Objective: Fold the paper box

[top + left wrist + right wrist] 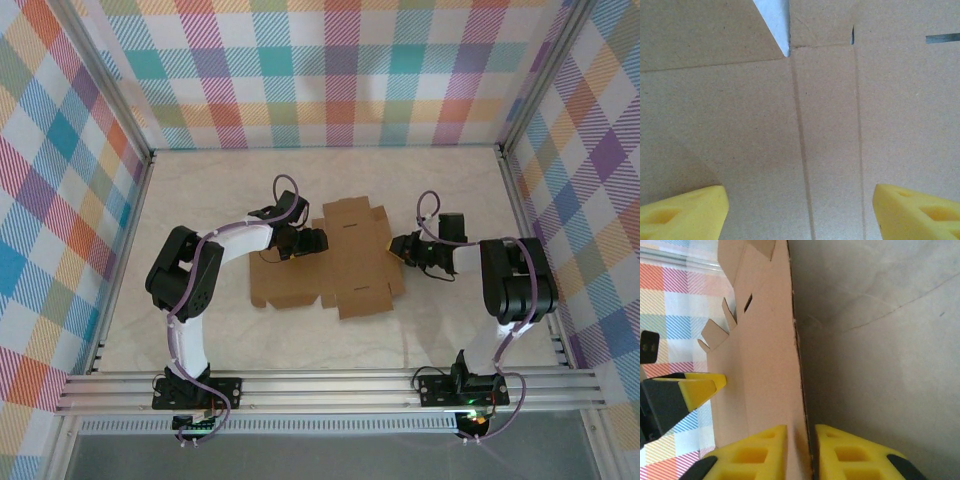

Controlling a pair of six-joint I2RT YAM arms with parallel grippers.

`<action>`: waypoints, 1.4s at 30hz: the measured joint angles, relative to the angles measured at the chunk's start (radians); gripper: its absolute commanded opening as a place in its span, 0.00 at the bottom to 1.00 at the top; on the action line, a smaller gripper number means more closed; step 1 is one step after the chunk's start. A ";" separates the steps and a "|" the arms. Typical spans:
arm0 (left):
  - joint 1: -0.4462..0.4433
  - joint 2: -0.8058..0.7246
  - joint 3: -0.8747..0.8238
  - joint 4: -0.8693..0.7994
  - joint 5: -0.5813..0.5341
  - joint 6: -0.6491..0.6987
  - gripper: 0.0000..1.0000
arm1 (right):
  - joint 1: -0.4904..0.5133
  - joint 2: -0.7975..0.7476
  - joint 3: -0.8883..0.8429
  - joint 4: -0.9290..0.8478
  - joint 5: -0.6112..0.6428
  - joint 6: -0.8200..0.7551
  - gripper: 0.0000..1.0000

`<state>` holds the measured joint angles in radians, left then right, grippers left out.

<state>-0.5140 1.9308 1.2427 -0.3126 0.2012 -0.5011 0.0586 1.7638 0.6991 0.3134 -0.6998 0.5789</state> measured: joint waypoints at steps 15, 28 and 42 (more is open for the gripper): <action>-0.003 0.001 0.038 -0.041 0.040 0.015 0.85 | 0.084 -0.124 0.031 -0.227 0.270 -0.147 0.00; 0.002 -0.193 0.022 -0.083 -0.024 0.028 0.93 | 0.291 -0.171 0.188 -0.548 0.868 -0.198 0.00; 0.136 -0.301 -0.199 -0.067 -0.027 0.061 0.94 | 0.583 0.121 0.503 -0.904 1.519 -0.095 0.00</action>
<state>-0.3782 1.6295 1.0435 -0.3794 0.1738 -0.4400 0.6411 1.8847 1.2018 -0.5903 0.8188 0.4839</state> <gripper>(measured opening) 0.935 0.054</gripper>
